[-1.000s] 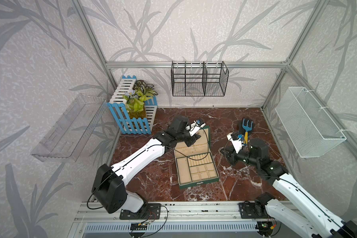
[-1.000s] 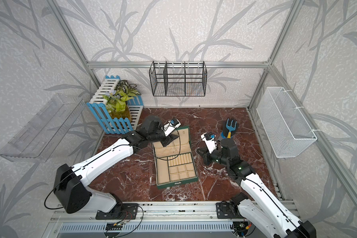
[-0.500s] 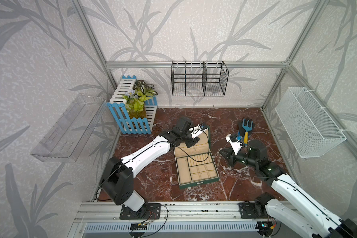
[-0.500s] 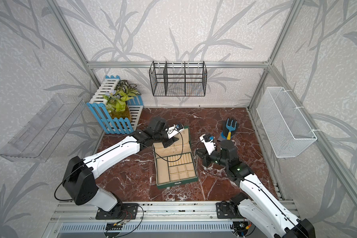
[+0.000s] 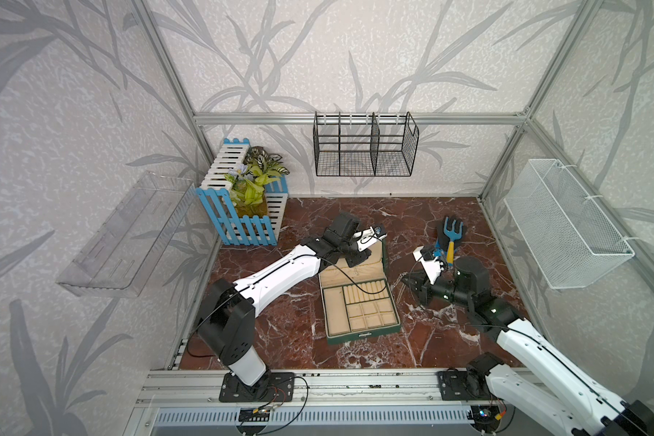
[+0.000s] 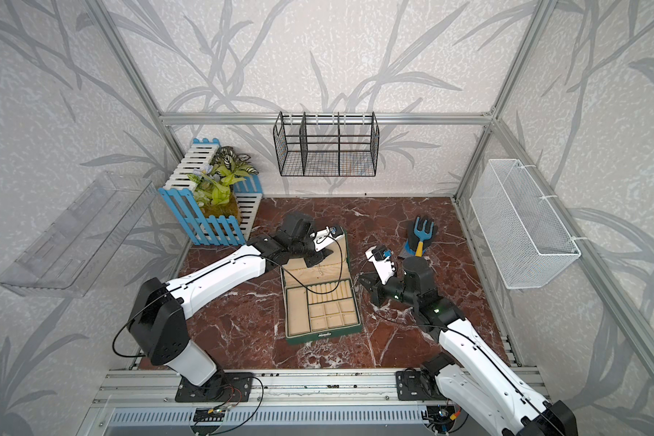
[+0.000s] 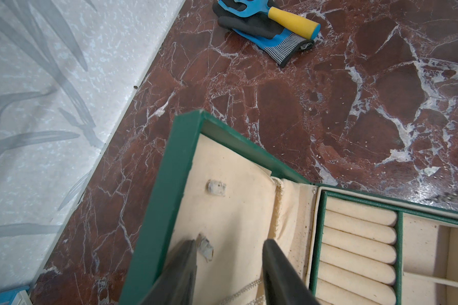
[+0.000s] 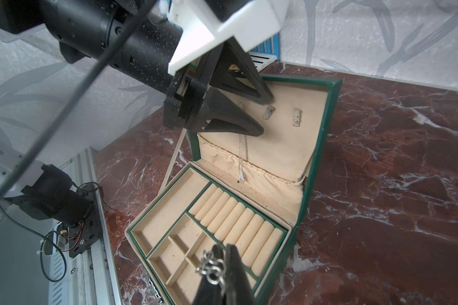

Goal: Put jewelry chain into jewelry box
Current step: Open the fastener on the jewelry box.

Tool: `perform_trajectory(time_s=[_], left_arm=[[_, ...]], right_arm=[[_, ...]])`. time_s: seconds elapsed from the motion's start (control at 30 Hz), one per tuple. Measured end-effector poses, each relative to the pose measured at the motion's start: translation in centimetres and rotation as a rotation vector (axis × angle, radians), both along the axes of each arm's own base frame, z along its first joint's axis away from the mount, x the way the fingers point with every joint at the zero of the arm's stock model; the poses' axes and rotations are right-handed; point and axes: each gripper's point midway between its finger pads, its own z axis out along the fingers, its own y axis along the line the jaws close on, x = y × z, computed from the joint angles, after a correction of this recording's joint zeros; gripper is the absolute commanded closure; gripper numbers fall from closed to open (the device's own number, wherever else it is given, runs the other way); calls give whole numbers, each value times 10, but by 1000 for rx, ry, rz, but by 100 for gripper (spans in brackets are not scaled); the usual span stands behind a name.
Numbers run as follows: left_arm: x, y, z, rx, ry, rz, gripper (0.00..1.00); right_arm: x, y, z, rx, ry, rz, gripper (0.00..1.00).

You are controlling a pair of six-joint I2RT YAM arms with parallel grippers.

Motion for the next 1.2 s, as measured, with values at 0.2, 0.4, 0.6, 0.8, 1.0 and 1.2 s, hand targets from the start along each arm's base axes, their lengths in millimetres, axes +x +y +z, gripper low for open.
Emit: perform_trajectory(time_s=[0.2, 0.4, 0.6, 0.8, 1.0, 1.2], left_arm=[[5, -5, -4, 15, -5, -8, 66], [8, -3, -11, 41, -10, -8, 77], [10, -2, -10, 45, -28, -2, 86], [6, 4, -6, 38, -96, -17, 97], [-9, 11, -10, 65, -218, -47, 100], [-13, 13, -16, 155, -373, -40, 100]], right_arm=[[-1, 0, -2, -2, 4, 0, 97], [-2, -1, 1, 4, -7, 0, 98], [-3, -1, 1, 5, -9, 0, 98], [-3, -1, 0, 3, -7, -1, 98], [-1, -2, -2, -3, 0, -7, 98], [1, -2, -6, -11, 8, -16, 98]])
